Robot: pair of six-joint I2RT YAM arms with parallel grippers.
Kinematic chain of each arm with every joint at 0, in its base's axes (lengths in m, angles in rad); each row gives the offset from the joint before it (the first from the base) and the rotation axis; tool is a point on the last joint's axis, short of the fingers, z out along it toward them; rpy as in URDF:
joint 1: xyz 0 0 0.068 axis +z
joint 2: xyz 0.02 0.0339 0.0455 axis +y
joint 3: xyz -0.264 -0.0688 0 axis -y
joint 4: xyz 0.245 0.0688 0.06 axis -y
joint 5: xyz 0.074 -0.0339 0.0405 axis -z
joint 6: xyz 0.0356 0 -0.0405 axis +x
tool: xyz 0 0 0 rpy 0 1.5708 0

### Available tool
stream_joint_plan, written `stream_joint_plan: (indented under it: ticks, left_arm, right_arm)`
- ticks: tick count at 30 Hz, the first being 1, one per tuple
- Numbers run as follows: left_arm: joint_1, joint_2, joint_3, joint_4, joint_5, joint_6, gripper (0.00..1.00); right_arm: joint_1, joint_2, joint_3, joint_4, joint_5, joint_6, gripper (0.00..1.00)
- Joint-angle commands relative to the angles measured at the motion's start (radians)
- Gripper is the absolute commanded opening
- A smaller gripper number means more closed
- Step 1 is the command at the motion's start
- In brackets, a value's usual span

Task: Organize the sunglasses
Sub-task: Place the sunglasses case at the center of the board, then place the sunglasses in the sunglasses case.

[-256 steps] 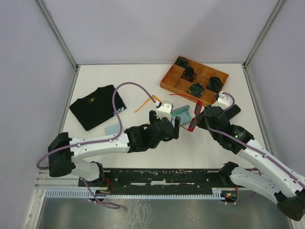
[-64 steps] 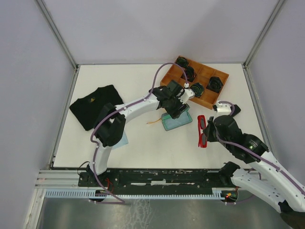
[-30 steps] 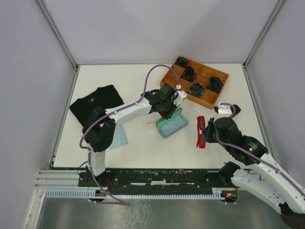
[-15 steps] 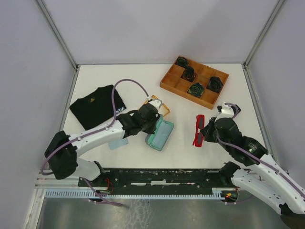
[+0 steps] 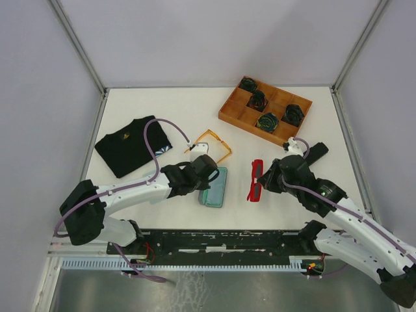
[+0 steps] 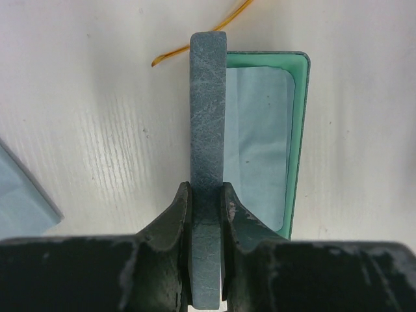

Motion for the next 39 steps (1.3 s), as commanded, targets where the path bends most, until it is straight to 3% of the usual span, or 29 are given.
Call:
stream_joint_plan:
  ticks: [1,6,12,23,39]
  left_arm:
    - [-0.019,0.045,0.069,-0.011,-0.065,-0.128,0.08]
    - [-0.025,0.058,0.075,-0.019,-0.067,-0.144,0.10]
    - [-0.026,0.056,0.066,-0.015,-0.054,-0.145,0.27]
    - [-0.025,0.021,0.039,0.002,-0.018,-0.124,0.40]
    - [-0.023,-0.026,-0.009,0.069,0.022,-0.108,0.48]
  right_arm:
    - [-0.005,0.038,-0.004,0.137,-0.098,0.052,0.00]
    - [-0.004,0.092,0.009,0.158,-0.142,0.040,0.00]
    - [-0.003,0.134,-0.018,0.239,-0.206,0.040,0.00]
    - [-0.004,0.188,-0.041,0.314,-0.256,0.037,0.01]
    - [-0.004,0.414,-0.067,0.552,-0.327,0.062,0.00]
